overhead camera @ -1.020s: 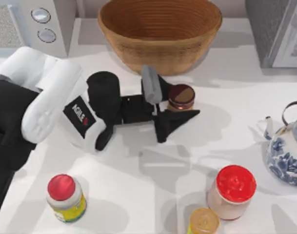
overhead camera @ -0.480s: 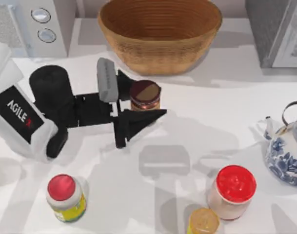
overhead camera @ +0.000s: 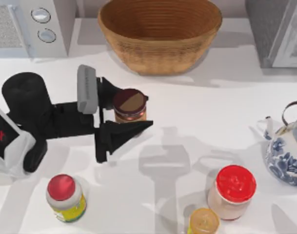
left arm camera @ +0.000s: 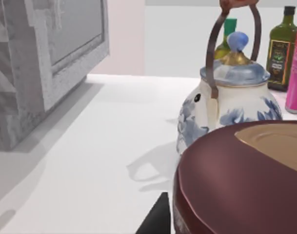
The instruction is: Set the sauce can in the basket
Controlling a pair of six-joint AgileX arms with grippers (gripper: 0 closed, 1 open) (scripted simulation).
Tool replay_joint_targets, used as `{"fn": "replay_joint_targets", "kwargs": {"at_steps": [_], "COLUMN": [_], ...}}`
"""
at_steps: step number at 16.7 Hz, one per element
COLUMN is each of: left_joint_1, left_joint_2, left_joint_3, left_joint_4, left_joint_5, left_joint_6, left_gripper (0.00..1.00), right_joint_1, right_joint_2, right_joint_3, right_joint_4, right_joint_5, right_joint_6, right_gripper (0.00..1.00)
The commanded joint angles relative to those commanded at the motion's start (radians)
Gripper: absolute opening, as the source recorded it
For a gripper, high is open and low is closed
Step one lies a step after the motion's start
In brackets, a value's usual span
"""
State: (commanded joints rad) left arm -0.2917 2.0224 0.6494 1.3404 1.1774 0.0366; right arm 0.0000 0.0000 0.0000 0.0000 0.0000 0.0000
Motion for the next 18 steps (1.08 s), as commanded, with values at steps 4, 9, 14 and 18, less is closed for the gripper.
{"fn": "replay_joint_targets", "kwargs": {"at_steps": [4,9,14,18], "left_joint_1": [-0.007,-0.023,-0.038,-0.043], "left_joint_2": [0.009,0.024,0.037,0.051], "left_joint_3": [0.040,0.305,0.662,0.789], "left_joint_4": [-0.038,-0.267,-0.585,-0.713], "left_joint_5": [-0.038,-0.255,-0.545,-0.671], "left_joint_6": [-0.002,-0.013,-0.019,-0.020], "left_gripper": [0.00,0.00,0.00,0.00], "right_joint_1": [0.000,0.000,0.000,0.000], "right_joint_2": [0.000,0.000,0.000,0.000], "right_joint_3": [0.000,0.000,0.000,0.000], "right_joint_4": [0.000,0.000,0.000,0.000], "right_joint_5": [0.000,0.000,0.000,0.000], "right_joint_6": [0.000,0.000,0.000,0.000], "right_gripper": [1.00,1.00,1.00,1.00]}}
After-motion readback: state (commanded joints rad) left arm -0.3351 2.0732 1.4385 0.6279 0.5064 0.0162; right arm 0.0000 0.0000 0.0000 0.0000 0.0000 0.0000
